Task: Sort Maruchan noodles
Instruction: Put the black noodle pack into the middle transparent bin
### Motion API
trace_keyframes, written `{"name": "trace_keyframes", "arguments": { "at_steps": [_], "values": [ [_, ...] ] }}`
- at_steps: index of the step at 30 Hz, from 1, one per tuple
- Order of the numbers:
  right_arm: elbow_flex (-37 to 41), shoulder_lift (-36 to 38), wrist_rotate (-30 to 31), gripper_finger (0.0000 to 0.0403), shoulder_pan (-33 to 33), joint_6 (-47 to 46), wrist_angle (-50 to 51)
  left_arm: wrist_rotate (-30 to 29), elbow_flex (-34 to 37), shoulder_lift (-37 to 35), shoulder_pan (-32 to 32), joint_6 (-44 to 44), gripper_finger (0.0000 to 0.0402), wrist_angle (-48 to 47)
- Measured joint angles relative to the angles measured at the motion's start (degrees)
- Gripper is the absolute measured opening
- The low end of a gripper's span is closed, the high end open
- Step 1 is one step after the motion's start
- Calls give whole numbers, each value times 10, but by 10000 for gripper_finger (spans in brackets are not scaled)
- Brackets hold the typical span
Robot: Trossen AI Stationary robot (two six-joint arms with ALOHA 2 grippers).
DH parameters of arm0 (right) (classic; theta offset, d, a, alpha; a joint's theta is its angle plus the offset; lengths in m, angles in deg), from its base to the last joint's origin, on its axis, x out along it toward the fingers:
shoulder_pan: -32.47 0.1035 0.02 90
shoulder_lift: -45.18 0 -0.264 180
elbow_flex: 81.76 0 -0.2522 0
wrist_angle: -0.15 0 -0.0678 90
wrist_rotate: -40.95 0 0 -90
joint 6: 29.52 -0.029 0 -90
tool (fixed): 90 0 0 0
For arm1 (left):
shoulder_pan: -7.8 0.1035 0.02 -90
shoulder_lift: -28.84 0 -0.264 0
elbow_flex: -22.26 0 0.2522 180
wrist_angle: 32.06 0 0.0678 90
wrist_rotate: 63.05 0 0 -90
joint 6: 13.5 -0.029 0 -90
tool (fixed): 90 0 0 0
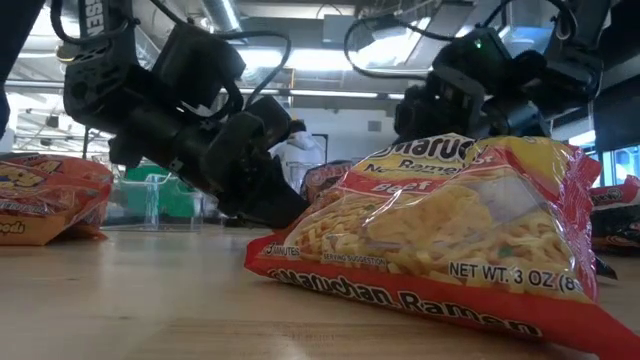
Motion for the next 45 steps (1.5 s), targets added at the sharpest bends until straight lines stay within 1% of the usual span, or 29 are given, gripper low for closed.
{"name": "trace_keyframes", "arguments": {
  "at_steps": [7, 10, 13, 21, 23, 25, 27, 32, 38, 45],
  "values": [
    [-13, 0, 21, 267, 22, 30, 4, -1, -38, 0, -1, -55, 2, -1],
    [-13, 0, 25, 250, 32, 42, 6, 1, -44, 0, -1, -58, 2, -2],
    [-13, 0, 26, 211, 40, 60, 16, 1, -44, 0, -1, -58, 2, -9],
    [-13, 3, 30, 81, 43, 101, 24, -2, -44, -8, -8, -58, 2, -29],
    [-13, 9, 30, 57, 44, 113, 21, -5, -44, -19, -12, -58, 2, -57],
    [-13, 16, 35, 43, 44, 124, 27, -6, -44, -35, -16, -58, 2, -91],
    [-13, 26, 44, 39, 44, 139, 34, -6, -45, -48, -19, -58, 2, -120],
    [-13, 60, 79, 43, 44, 171, 50, -7, -45, -92, -22, -59, 2, -183],
    [-13, 117, 93, 40, 44, 209, 81, -5, -44, -162, -22, -63, 2, -255],
    [-13, 191, 136, 45, 44, 242, 140, -8, -44, -239, -22, -112, 2, -256]
  ]
}}
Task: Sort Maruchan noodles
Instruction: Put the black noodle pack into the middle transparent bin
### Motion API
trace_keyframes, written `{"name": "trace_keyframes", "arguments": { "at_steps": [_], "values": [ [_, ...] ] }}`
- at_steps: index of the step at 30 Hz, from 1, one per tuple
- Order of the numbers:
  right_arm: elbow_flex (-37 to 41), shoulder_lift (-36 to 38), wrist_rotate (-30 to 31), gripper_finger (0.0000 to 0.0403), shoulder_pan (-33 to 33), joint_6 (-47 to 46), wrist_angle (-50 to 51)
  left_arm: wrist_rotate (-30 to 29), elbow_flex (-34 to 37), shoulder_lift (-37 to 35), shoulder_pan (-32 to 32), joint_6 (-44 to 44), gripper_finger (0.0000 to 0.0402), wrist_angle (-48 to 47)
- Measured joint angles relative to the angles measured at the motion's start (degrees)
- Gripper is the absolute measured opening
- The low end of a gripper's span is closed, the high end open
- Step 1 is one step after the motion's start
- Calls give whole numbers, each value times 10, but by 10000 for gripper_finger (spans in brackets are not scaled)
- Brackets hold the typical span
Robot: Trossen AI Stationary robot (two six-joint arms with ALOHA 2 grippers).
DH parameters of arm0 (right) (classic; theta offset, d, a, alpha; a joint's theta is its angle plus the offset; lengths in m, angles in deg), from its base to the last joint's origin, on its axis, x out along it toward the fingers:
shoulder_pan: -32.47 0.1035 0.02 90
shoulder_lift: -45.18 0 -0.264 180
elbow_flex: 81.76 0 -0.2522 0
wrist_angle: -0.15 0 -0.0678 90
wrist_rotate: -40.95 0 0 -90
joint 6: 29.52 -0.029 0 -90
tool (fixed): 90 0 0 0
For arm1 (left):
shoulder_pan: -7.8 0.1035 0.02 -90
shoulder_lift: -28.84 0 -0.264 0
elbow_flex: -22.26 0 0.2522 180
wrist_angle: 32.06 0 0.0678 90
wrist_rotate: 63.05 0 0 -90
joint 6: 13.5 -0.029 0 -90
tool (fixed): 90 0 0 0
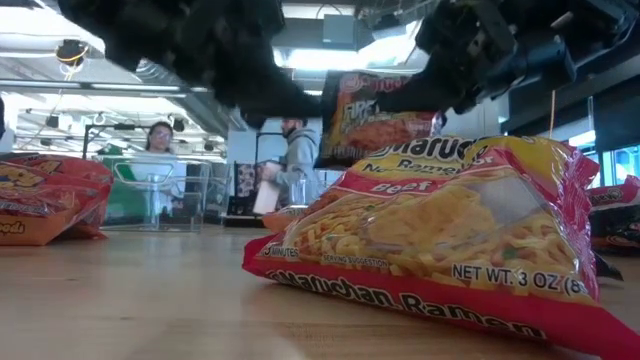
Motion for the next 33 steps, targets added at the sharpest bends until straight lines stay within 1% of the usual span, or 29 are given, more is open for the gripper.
{"name": "trace_keyframes", "arguments": {
  "at_steps": [5, 10, 12, 14, 15, 18, 20, 23, 26, 29, 31, 33],
  "values": [
    [0, 37, 16, 43, 0, 9, 30, -7, 0, -42, 0, -6, 2, 18],
    [0, 45, 16, 45, 0, 9, 30, -8, 0, -52, 0, -6, 2, 86],
    [0, 45, 15, 45, 0, 11, 30, -35, 0, -52, 0, -2, 4, 106],
    [0, 45, 15, 44, 0, 17, 28, -71, 0, -52, 5, 12, 10, 102],
    [0, 45, 15, 45, 0, 19, 28, -78, 0, -52, 9, 16, 16, 97],
    [0, 45, 15, 45, 0, 20, 28, -73, 0, -52, 24, 44, 45, 97],
    [0, 45, 11, 45, 0, 20, 29, -55, 0, -52, 34, 65, 72, 88],
    [0, 45, 10, 45, 0, 21, 26, -51, 0, -52, 46, 88, 120, 82],
    [0, 47, 10, 46, 0, 22, 26, -63, 0, -52, 54, 89, 168, 82],
    [0, 47, 10, 46, 0, 23, 24, -86, 0, -52, 55, 89, 208, 94],
    [0, 51, 11, 46, 0, 23, 23, -107, 0, -52, 55, 89, 225, 96],
    [0, 55, 16, 46, 0, 23, 24, -111, 0, -52, 55, 90, 233, 91]
  ]
}}
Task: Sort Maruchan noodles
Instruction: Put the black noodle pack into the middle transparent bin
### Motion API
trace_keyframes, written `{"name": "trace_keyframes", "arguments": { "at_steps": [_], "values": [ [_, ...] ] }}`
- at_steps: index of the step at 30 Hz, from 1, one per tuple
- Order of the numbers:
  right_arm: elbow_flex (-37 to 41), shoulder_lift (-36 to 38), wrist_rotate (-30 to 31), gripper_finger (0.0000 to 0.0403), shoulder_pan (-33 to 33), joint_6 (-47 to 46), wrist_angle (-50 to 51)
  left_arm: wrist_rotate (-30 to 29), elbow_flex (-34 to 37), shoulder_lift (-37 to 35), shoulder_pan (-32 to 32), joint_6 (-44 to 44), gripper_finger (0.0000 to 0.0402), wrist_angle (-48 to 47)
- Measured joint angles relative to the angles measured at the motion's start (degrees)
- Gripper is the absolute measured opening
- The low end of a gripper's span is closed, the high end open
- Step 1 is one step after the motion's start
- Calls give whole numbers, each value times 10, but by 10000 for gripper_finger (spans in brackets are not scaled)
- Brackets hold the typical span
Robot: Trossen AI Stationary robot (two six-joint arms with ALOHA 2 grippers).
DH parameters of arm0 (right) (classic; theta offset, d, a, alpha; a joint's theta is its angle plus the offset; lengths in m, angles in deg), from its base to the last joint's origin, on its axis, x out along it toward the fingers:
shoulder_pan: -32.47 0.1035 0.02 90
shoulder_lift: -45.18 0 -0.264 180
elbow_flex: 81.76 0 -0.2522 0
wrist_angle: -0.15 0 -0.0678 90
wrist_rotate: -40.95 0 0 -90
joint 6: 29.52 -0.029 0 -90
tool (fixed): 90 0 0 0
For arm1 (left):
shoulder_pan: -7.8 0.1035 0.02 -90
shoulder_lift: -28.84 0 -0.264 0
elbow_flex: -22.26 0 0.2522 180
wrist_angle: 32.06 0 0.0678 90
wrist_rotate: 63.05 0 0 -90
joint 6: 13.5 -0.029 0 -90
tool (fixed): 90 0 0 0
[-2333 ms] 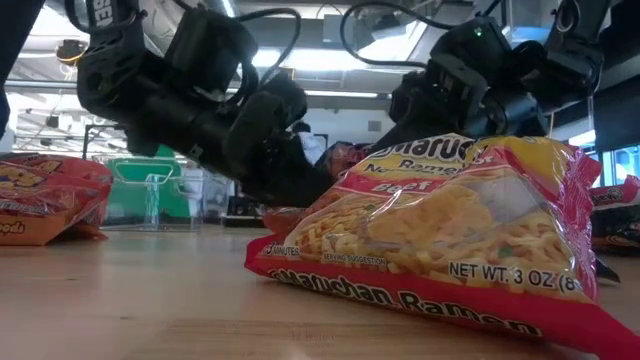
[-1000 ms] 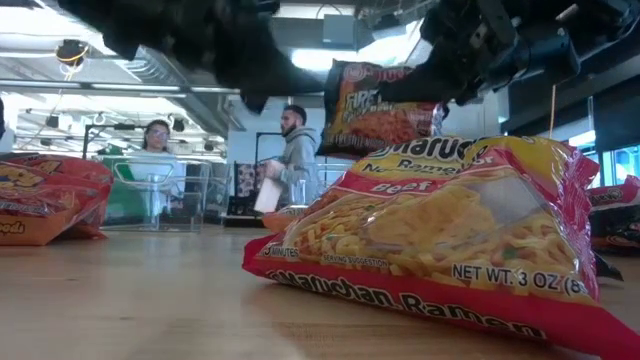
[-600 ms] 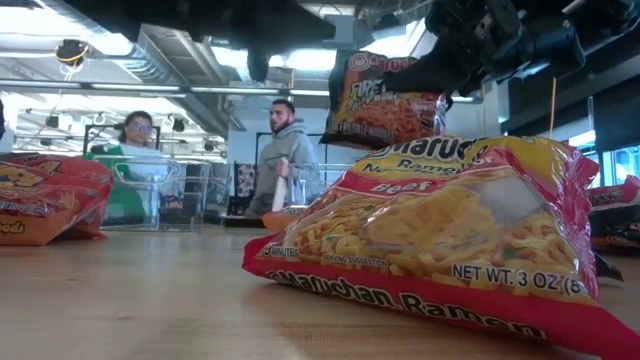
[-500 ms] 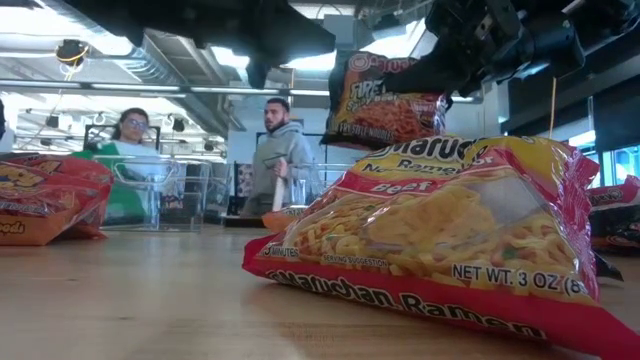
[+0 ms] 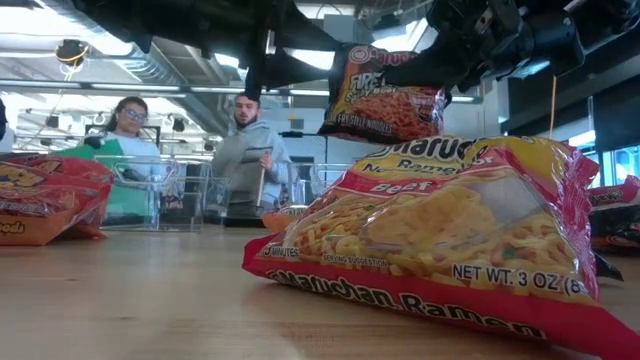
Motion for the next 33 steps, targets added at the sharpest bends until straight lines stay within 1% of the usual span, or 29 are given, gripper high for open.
{"name": "trace_keyframes", "arguments": {
  "at_steps": [6, 8, 10, 15, 24, 30, 33],
  "values": [
    [0, 15, 10, 46, 0, 1, -18, 62, 0, 0, -2, 10, 236, -21],
    [0, 18, 10, 46, 0, 1, -31, 62, 0, 0, -2, 12, 235, -50],
    [0, 18, 10, 46, 0, 1, -48, 60, 0, 1, -2, 12, 235, -58],
    [0, 1, 14, 47, 0, 2, -95, 60, 0, 1, -2, 12, 236, -43],
    [-3, -60, 15, 47, 0, 15, -210, 63, 0, 1, -1, 12, 234, -34],
    [-48, -99, 16, 47, 0, 24, -193, 57, 2, 0, -2, 9, 231, -38],
    [-60, -100, 34, 47, 0, 38, -179, 54, 2, -1, -1, 9, 219, -40]
  ]
}}
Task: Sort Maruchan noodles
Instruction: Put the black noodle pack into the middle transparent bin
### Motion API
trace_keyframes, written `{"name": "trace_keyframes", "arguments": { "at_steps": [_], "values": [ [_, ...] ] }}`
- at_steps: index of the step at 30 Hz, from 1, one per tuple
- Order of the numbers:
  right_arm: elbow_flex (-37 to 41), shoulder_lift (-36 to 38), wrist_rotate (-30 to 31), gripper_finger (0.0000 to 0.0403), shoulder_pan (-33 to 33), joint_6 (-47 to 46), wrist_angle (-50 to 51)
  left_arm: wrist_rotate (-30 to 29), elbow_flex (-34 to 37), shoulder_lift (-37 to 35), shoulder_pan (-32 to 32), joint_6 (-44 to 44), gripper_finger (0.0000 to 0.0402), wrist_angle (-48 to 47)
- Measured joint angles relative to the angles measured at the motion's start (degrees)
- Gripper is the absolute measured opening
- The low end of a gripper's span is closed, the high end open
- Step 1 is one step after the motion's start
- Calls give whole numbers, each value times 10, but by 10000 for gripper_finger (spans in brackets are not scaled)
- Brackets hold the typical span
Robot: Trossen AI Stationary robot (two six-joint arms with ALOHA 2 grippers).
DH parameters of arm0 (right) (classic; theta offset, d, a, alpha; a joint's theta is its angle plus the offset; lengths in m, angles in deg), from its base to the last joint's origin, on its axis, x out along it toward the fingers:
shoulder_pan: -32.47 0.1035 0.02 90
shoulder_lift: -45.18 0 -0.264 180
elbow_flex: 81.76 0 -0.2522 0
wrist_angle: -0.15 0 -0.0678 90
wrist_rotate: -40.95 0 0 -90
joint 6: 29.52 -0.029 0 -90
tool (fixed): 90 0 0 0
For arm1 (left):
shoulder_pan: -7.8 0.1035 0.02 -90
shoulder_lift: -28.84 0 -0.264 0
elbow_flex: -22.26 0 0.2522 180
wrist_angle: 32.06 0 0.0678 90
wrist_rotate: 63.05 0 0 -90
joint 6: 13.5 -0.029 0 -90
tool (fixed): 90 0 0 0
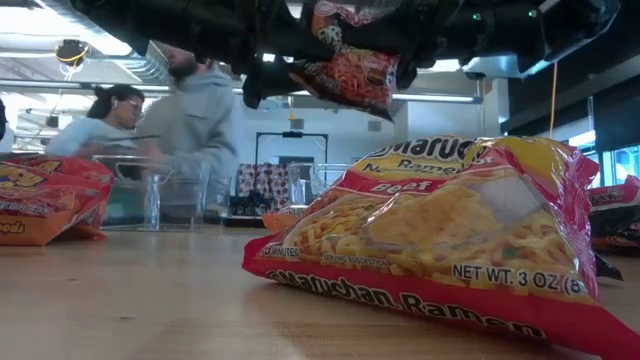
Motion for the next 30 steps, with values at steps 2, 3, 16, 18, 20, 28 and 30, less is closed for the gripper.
{"name": "trace_keyframes", "arguments": {
  "at_steps": [2, 3, 16, 18, 20, 28, 30],
  "values": [
    [-2, 4, 4, 47, 0, 6, 8, -1, 0, 0, 0, 1, 204, -1],
    [-2, 4, 5, 47, 0, 5, 8, -1, 0, 0, 0, 1, 195, -1],
    [-6, 7, -10, 134, 0, -10, 44, 13, -1, 1, 20, -14, 80, -10],
    [-6, 16, -11, 170, 0, -5, 62, 12, -1, 2, 22, -18, 71, -11],
    [-6, 31, -5, 203, 0, 9, 92, 10, -2, 2, 22, -29, 64, -11],
    [-6, 110, 24, 273, 0, 27, 215, 9, -2, 2, 24, -42, 49, -14],
    [-6, 126, 37, 278, 0, 39, 231, 8, -2, 2, 24, -46, 48, -15]
  ]
}}
